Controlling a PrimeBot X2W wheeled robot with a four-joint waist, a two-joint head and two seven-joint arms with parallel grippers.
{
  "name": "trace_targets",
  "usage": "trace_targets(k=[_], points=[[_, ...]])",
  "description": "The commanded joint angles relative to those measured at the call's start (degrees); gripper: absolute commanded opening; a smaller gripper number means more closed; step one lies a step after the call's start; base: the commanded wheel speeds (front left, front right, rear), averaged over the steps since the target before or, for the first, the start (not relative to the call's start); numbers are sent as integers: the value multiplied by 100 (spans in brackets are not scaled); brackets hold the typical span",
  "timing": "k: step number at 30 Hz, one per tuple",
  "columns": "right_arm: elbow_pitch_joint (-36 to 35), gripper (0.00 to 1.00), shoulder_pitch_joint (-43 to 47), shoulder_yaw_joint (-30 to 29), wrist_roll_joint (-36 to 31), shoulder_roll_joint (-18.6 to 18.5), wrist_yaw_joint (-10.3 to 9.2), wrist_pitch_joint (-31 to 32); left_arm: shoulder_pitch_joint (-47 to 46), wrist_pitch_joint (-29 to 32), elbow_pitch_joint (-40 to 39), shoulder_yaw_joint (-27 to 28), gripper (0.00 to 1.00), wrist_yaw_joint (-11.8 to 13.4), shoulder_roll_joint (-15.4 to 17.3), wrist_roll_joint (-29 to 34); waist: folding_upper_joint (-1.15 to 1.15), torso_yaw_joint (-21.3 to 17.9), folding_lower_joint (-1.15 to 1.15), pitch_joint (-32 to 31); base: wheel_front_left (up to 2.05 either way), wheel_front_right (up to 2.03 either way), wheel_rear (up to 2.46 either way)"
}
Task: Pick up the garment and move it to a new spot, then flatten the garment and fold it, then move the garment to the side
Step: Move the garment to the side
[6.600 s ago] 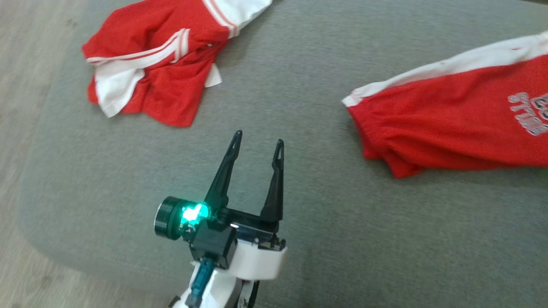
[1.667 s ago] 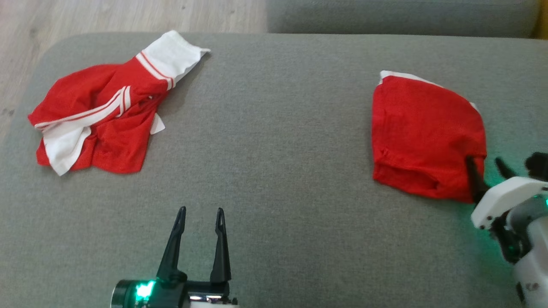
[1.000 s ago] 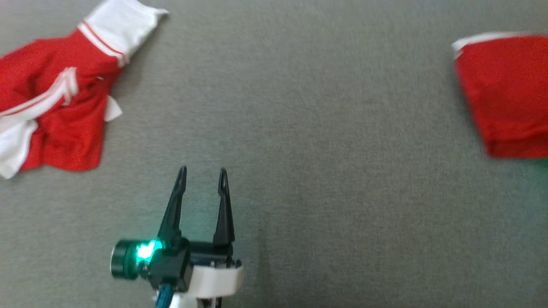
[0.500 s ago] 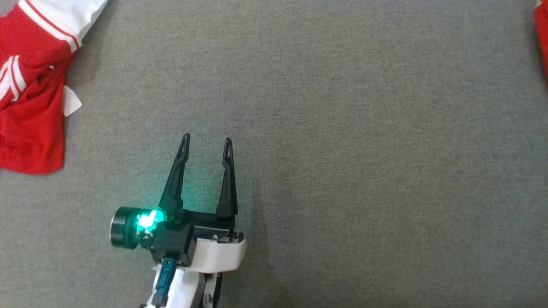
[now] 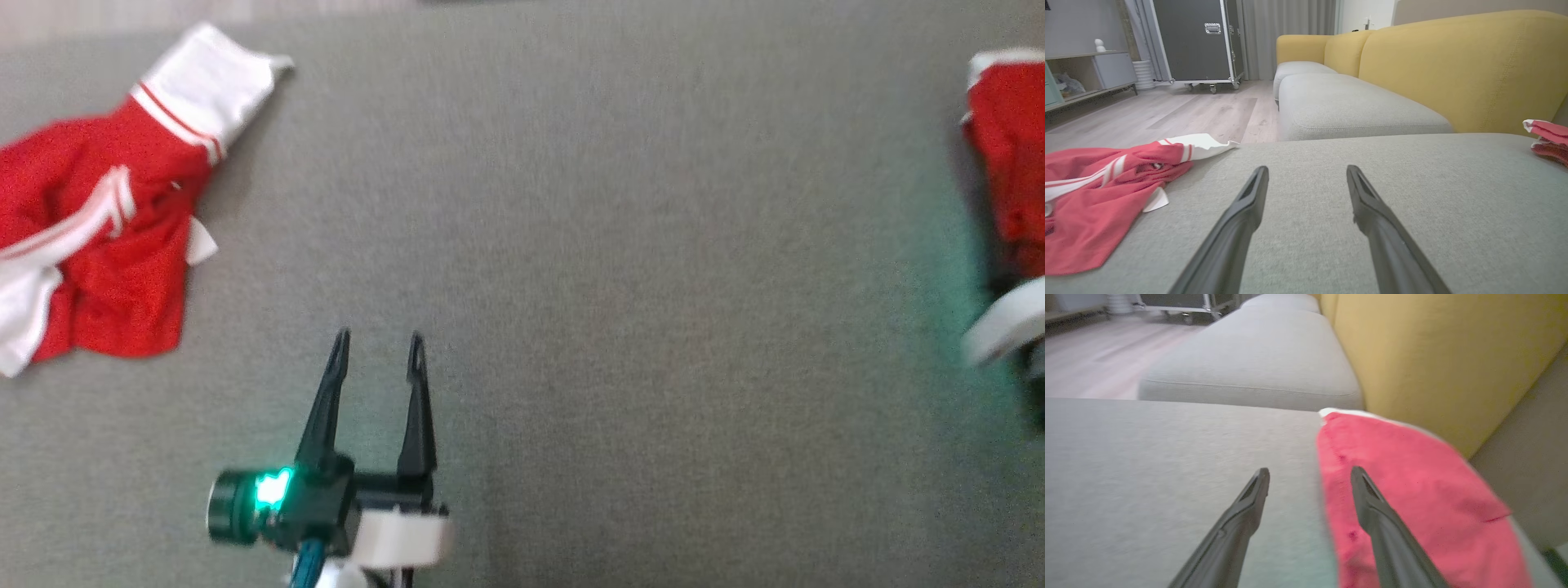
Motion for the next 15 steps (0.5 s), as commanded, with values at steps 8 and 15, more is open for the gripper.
trace_targets(k=[8,15], points=[[-728,100,1424,743,131,1226,-4,-411,684,-29,-95,532,100,-11,-13,-291,0,121,1,-1409,0,0,0],[-1656,100,2233,569,-348,2041,-4,-466,1051,-29,-44,849,100,-81,-13,-330,0,127,1,-1898,0,0,0]])
